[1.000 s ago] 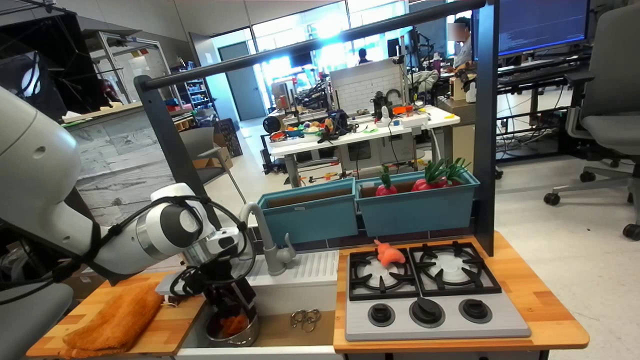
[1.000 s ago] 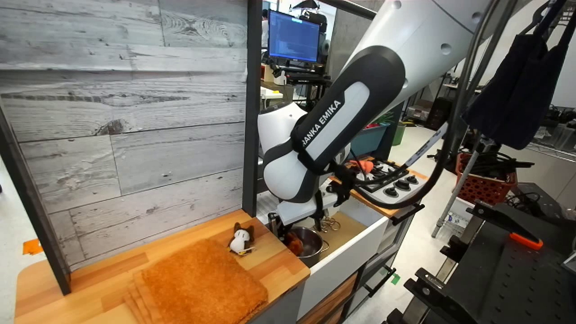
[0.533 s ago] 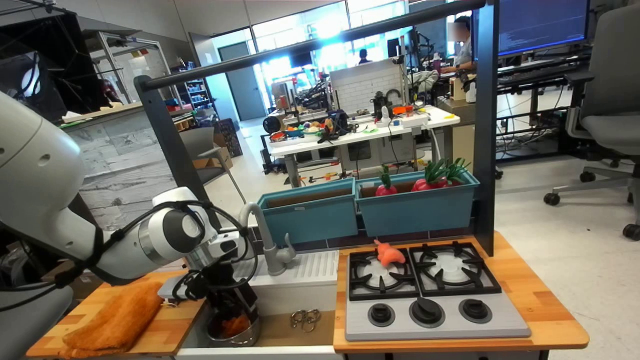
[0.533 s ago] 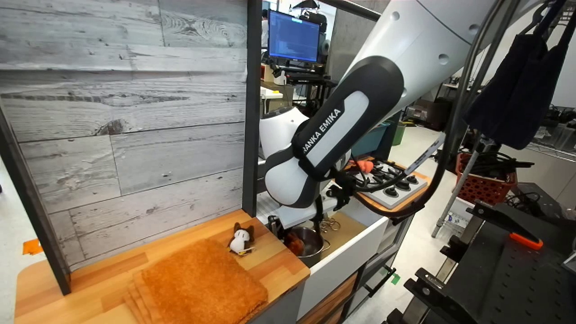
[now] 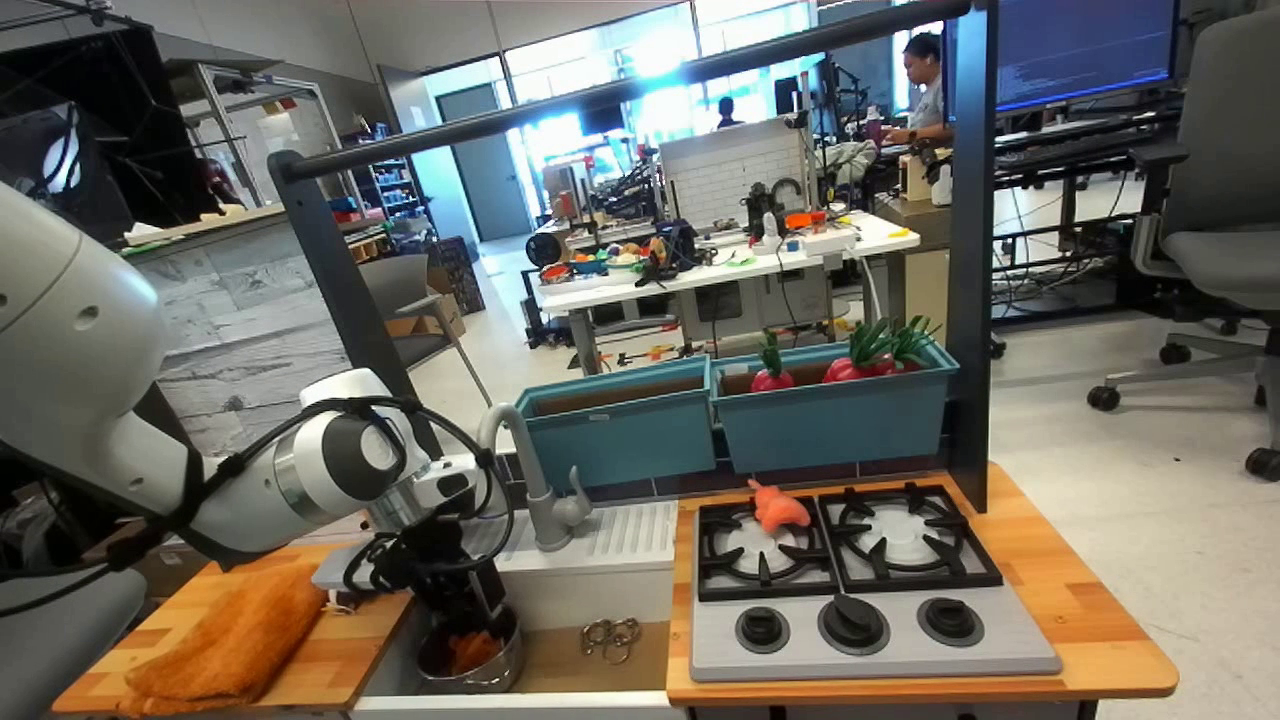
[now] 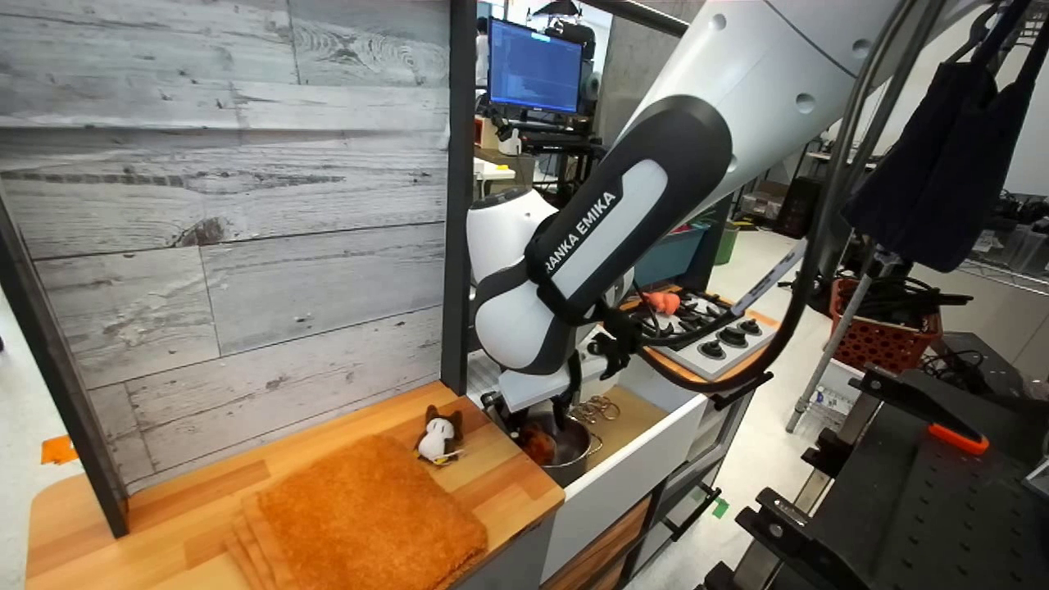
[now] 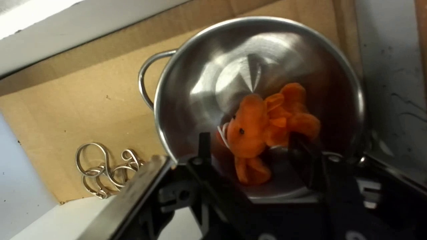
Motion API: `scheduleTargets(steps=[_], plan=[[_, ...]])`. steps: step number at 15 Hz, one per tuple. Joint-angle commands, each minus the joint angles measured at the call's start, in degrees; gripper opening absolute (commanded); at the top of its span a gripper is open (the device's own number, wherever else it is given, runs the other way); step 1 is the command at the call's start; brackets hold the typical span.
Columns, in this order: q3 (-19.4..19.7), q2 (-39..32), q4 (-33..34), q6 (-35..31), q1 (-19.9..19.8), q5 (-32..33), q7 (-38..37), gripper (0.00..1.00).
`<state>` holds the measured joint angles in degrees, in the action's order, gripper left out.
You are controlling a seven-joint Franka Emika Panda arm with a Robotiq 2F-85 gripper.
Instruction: Wipe the counter with the towel, then pick up the plush toy from the sink and put them on the stove and counter
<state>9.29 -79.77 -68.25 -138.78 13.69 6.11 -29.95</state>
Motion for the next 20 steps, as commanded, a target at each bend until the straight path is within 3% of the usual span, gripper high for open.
scheduleTargets(steps=[1,2,3,4,10,17,20], plan=[[-2.03,-3.84,4.27,-0.27,0.48,-1.87,0.67,0.75],[-2.03,-4.24,4.63,0.46,0.18,-2.03,0.66,0.77],[-1.76,-4.70,4.91,0.37,0.29,-1.88,0.53,0.68],[-1.77,-5.03,5.42,0.63,0.32,-1.90,0.49,0.50],[-2.26,-4.87,5.86,0.34,0.23,-2.44,1.41,0.03],[-2.83,-3.06,3.60,-0.65,-0.06,-2.24,2.35,0.00],[-2.76,0.48,-0.68,-1.97,0.40,-1.60,3.66,0.00]])
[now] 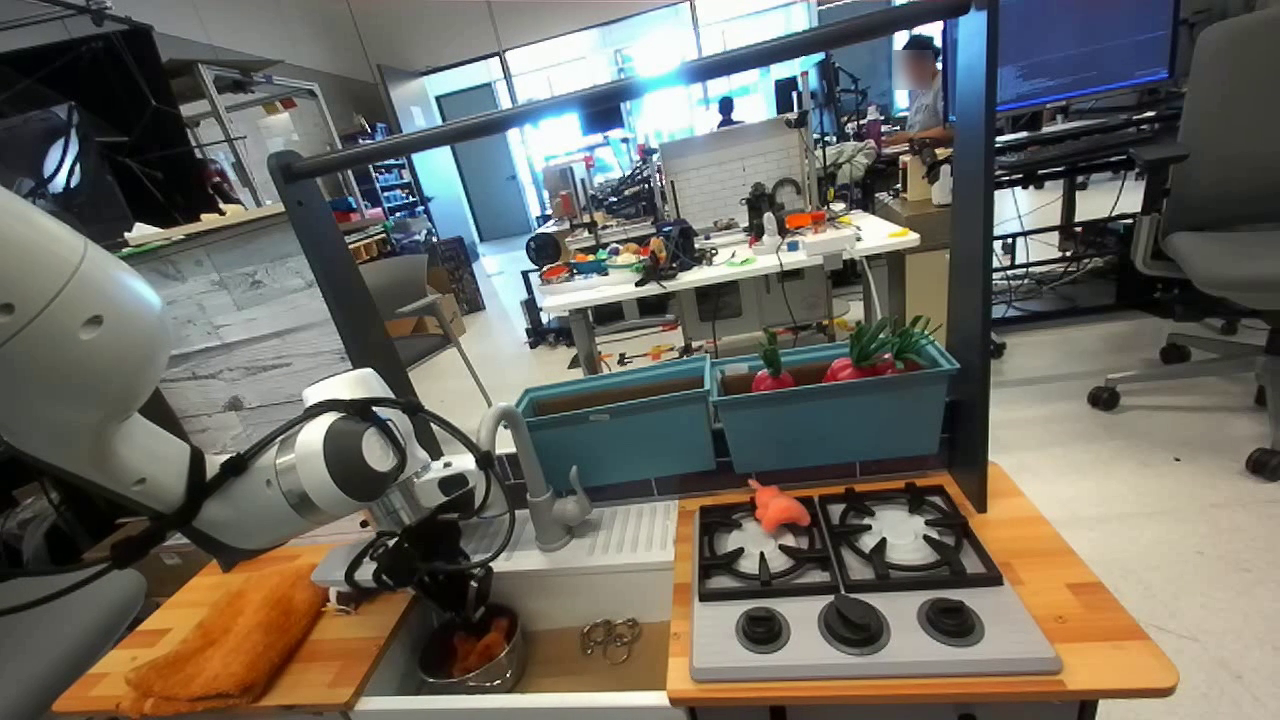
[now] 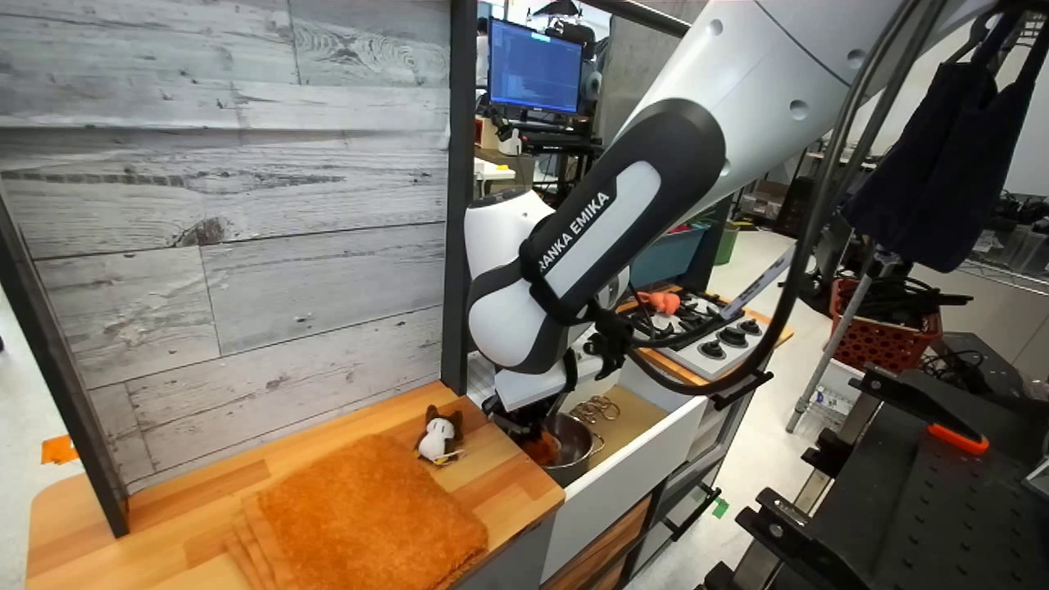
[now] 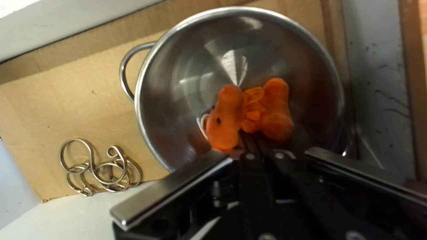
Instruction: Wipe the counter with the towel, then pick up the plush toy from the sink and put them on the stove and counter
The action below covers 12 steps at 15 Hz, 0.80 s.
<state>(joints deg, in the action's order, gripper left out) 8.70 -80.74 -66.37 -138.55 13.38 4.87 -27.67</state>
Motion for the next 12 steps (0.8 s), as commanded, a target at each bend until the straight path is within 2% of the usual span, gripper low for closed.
scheduleTargets(steps=[1,8,12], plan=[[-2.20,3.62,-5.13,-3.01,1.00,0.00,2.18,0.00],[-1.80,18.71,-24.24,-14.63,4.85,2.05,4.63,0.00],[0.46,27.15,-34.55,-19.76,7.05,2.14,4.26,0.00]])
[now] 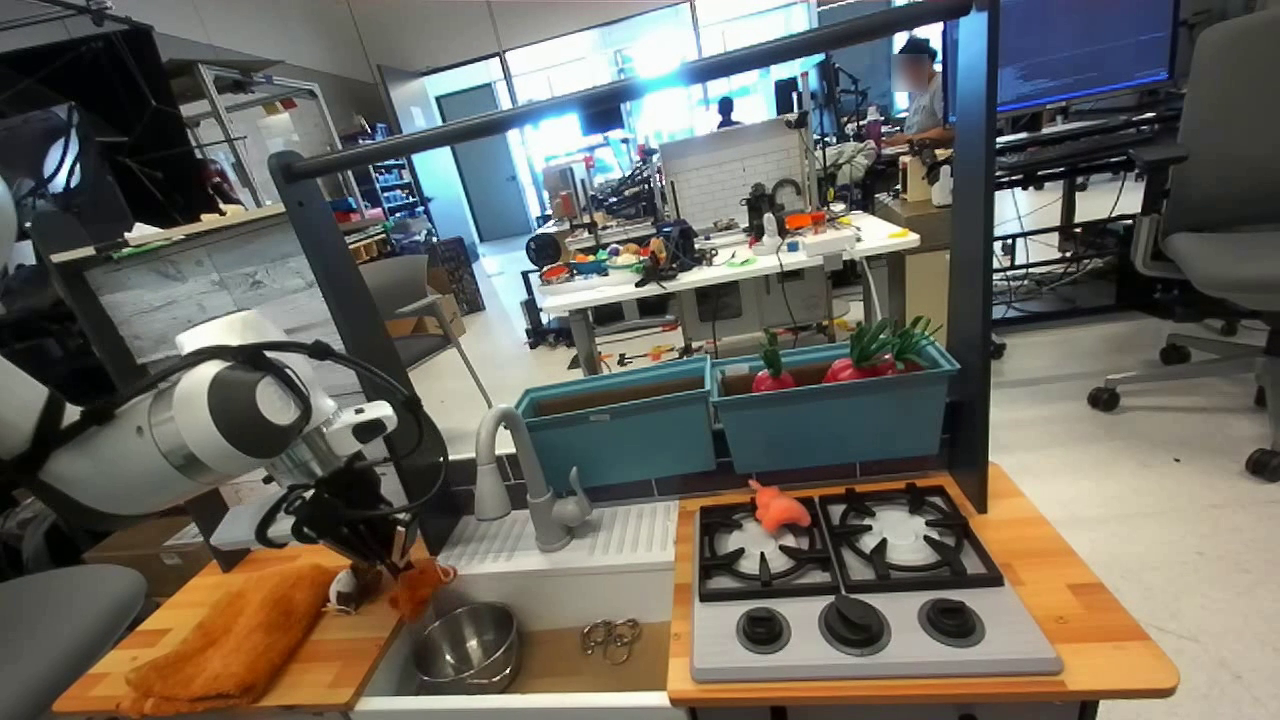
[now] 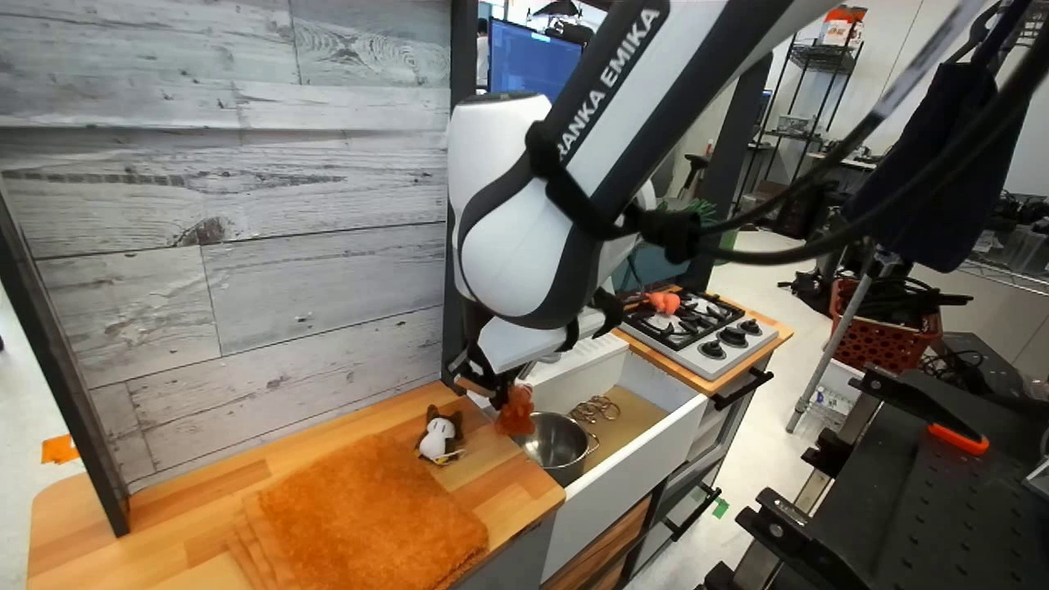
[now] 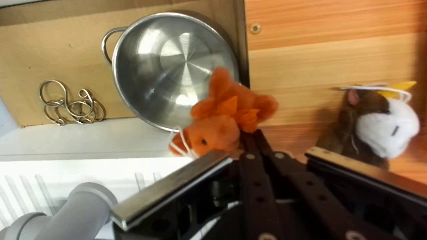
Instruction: Wipe the counter with the towel, then pick up the plush toy from the sink and put them on the stove and counter
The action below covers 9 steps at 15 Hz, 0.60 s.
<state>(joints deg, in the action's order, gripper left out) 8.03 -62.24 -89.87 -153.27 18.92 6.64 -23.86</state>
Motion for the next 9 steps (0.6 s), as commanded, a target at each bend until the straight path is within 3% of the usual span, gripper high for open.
scheduleTargets(steps=[1,5,9], plan=[[1.42,11.06,-13.63,-6.70,1.77,0.22,0.32,0.00],[3.18,21.03,-24.49,-13.54,2.89,-0.35,-0.08,0.00],[3.48,31.55,-33.17,-15.90,0.71,-2.93,0.17,0.00]])
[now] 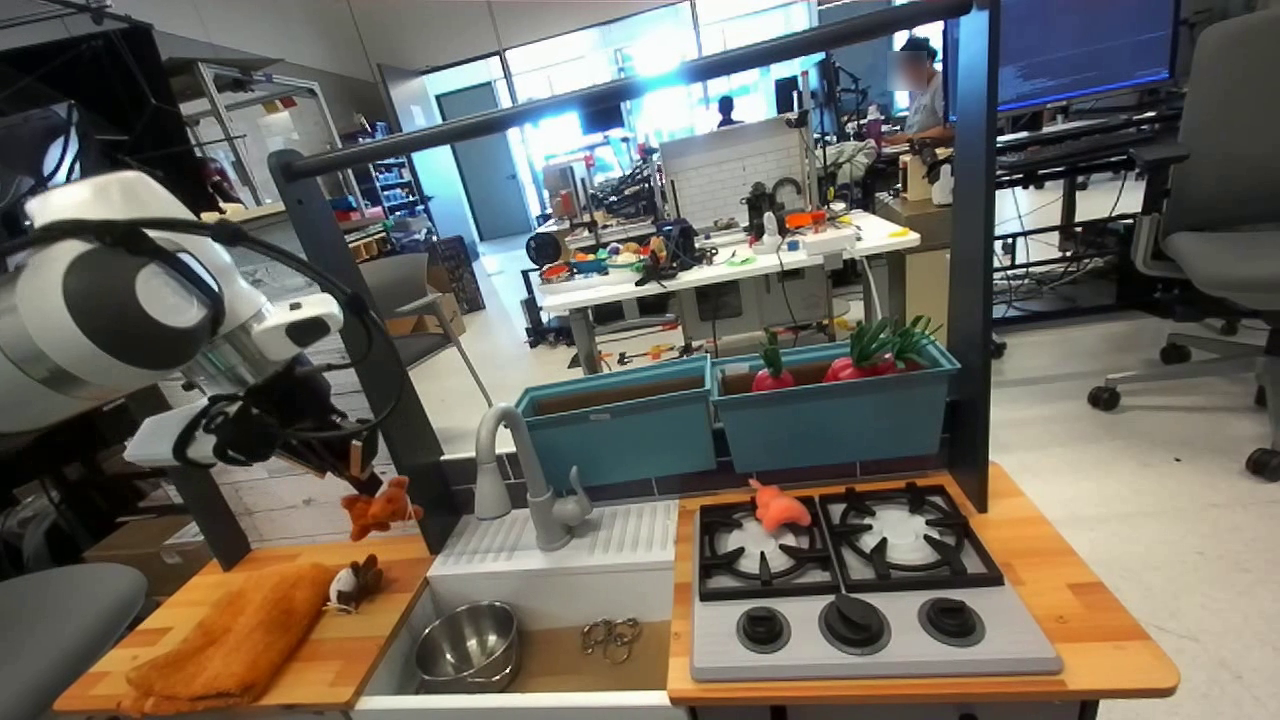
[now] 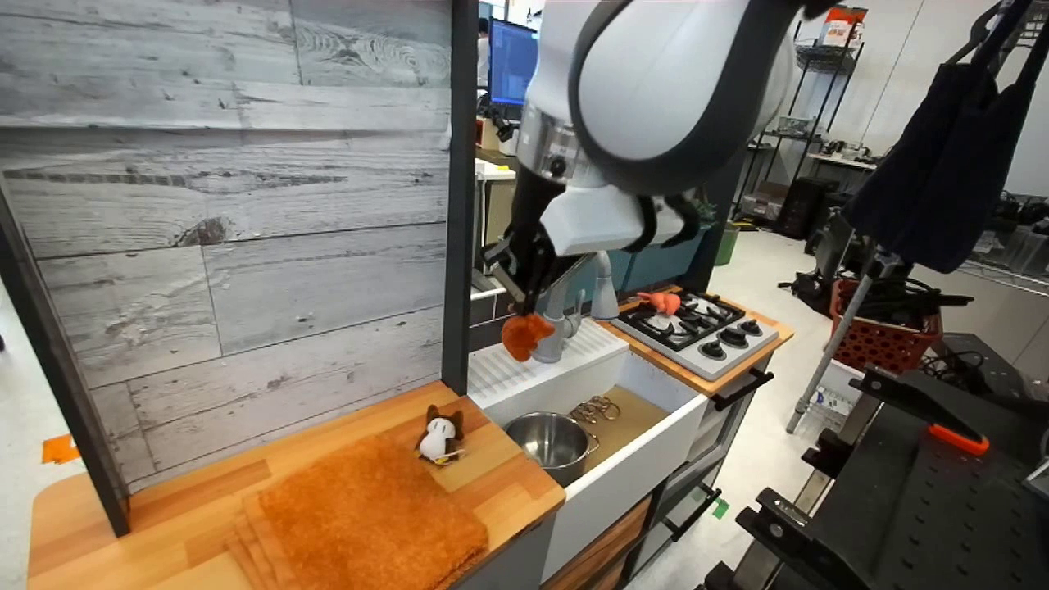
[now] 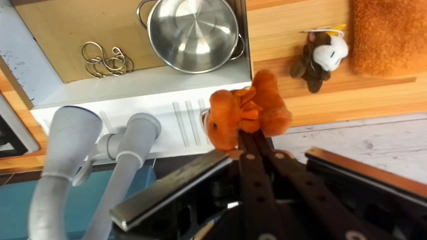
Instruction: Wipe the counter with the towel, then pick up the plush toy from the sink and put them on the stove and counter
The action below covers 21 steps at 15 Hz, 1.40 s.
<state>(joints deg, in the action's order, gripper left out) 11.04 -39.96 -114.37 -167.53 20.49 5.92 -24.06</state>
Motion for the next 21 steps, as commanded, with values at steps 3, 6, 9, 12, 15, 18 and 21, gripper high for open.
scheduleTargets(steps=[3,6,9,12,15,18,21], plan=[[0.35,14.73,-9.34,0.95,-4.54,-6.45,-1.04,0.00],[1.68,15.34,-4.23,4.29,-8.51,-9.18,-3.10,0.00],[4.46,11.57,3.40,8.20,-11.33,-9.36,-8.11,0.00],[8.07,7.00,10.07,11.08,-12.96,-8.29,-14.92,0.00],[11.23,1.14,15.47,13.11,-13.84,-7.90,-22.63,0.00],[12.28,-4.43,19.40,16.40,-15.40,-8.83,-30.11,0.00],[12.12,-8.67,22.99,20.23,-18.13,-9.51,-36.51,0.00]])
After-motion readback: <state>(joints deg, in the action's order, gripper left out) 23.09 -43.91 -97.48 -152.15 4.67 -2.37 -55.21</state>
